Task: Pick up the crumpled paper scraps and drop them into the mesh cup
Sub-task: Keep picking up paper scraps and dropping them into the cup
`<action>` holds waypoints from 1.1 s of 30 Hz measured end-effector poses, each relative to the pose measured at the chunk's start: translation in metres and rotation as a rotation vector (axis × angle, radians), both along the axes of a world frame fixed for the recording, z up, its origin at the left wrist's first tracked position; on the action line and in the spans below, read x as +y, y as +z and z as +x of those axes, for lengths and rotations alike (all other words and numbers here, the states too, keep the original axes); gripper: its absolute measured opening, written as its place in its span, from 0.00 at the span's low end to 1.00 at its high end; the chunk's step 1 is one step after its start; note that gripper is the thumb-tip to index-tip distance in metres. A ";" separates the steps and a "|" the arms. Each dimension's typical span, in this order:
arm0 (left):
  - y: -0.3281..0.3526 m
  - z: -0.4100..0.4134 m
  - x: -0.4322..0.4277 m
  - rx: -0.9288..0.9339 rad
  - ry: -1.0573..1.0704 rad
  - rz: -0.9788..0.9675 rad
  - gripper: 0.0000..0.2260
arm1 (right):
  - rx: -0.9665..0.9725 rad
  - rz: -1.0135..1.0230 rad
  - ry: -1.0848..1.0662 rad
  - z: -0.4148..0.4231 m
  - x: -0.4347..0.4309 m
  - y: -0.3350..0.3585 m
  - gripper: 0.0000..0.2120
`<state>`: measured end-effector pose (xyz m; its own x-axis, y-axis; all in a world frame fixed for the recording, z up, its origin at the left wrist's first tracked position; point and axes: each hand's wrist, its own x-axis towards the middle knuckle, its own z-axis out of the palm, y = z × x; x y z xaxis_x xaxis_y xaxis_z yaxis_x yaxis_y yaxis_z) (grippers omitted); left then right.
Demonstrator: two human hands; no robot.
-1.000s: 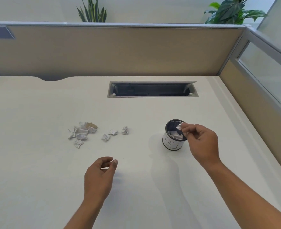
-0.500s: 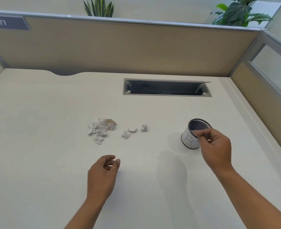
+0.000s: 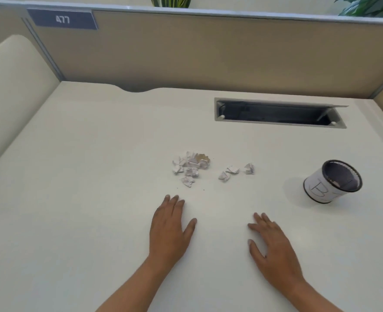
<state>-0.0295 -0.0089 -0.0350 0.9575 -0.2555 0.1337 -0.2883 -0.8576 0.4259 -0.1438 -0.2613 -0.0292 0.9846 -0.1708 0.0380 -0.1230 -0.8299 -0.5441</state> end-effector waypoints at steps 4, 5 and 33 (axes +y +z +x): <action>0.009 0.032 -0.006 0.046 -0.028 -0.001 0.24 | 0.008 -0.055 -0.012 0.001 0.004 0.000 0.17; 0.012 0.040 -0.009 0.053 -0.035 -0.005 0.24 | 0.007 -0.056 -0.015 0.000 0.004 0.000 0.17; 0.033 0.022 0.021 0.116 0.004 -0.084 0.09 | 0.166 -0.109 0.030 0.147 0.030 0.034 0.26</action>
